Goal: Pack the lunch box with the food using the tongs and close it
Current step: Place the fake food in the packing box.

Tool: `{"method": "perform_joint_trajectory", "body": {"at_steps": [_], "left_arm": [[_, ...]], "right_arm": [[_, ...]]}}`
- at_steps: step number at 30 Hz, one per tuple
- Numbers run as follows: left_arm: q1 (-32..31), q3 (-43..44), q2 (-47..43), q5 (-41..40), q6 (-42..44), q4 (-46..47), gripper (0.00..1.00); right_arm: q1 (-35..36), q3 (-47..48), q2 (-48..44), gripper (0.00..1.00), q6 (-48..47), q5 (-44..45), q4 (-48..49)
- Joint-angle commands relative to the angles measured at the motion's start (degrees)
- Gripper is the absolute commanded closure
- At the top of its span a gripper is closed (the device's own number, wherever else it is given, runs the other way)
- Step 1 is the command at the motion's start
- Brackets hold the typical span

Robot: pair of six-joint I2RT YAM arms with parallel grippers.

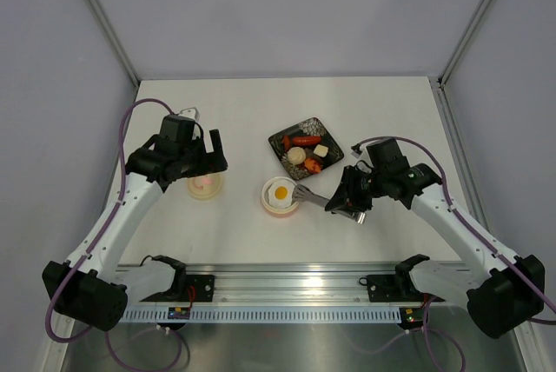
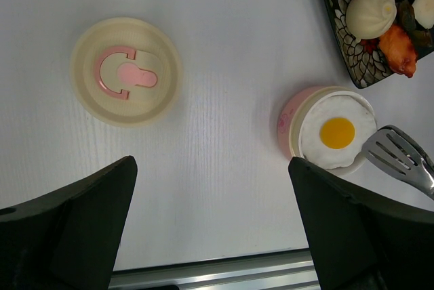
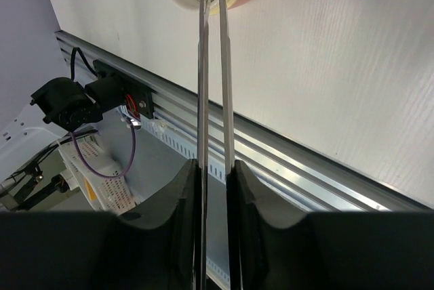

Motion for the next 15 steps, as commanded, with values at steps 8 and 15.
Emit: {"method": "perform_joint_trajectory", "body": {"at_steps": [8,15], "left_arm": [[-0.2,1.2,-0.6,-0.5,0.4,1.3,0.01],[-0.2,1.1,-0.3,-0.5,0.5,1.5,0.01]], "right_arm": [[0.5,5.0,-0.2,0.57,-1.6,3.3,-4.1],[0.5,5.6,-0.1,0.54,-1.7,3.3,-4.4]]}}
